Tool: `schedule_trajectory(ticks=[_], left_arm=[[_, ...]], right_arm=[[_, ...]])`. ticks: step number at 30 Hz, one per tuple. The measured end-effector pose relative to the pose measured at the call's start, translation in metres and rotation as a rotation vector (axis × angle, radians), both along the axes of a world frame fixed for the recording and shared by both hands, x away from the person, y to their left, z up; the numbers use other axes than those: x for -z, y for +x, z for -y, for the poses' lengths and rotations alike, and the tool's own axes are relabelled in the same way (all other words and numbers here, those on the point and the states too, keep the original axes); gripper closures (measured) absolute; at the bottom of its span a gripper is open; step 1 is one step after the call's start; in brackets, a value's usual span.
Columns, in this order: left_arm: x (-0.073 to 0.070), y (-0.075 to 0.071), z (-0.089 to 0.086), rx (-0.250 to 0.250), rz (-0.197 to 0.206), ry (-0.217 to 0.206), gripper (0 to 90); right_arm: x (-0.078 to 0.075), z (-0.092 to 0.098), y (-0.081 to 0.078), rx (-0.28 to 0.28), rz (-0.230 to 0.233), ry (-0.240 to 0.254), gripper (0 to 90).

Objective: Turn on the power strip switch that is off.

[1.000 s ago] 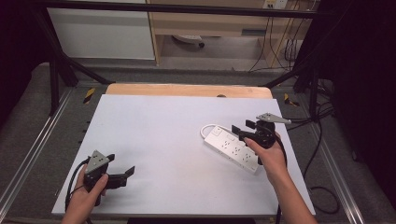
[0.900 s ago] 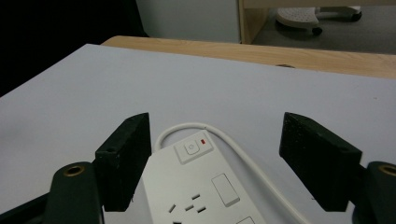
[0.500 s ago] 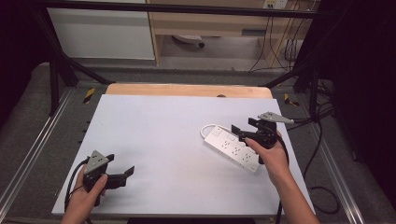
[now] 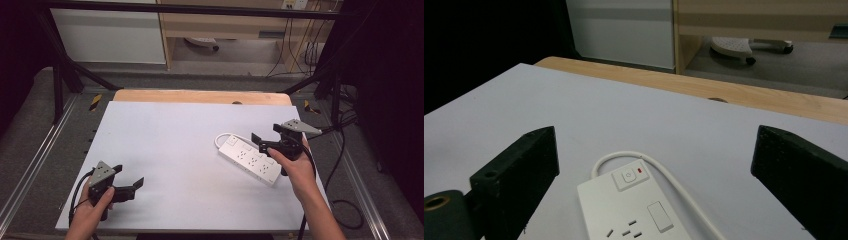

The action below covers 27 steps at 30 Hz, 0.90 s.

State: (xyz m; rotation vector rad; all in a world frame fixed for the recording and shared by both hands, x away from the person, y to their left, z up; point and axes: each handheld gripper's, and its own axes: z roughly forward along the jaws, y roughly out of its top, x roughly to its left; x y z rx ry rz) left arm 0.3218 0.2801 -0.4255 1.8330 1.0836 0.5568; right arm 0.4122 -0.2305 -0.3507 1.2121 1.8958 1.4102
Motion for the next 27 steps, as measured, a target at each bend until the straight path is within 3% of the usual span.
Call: schedule_trajectory(ticks=[10,27], left_arm=[[0.0,0.0,-0.002,-0.009,-0.007,-0.01,7.3],[0.0,0.0,-0.002,-0.008,-0.005,-0.007,7.3]], right_arm=[[-0.001,0.011,-0.019,0.006,0.037,-0.008,6.5],[0.014,0.057,-0.057,0.085,0.083,0.016,5.2]])
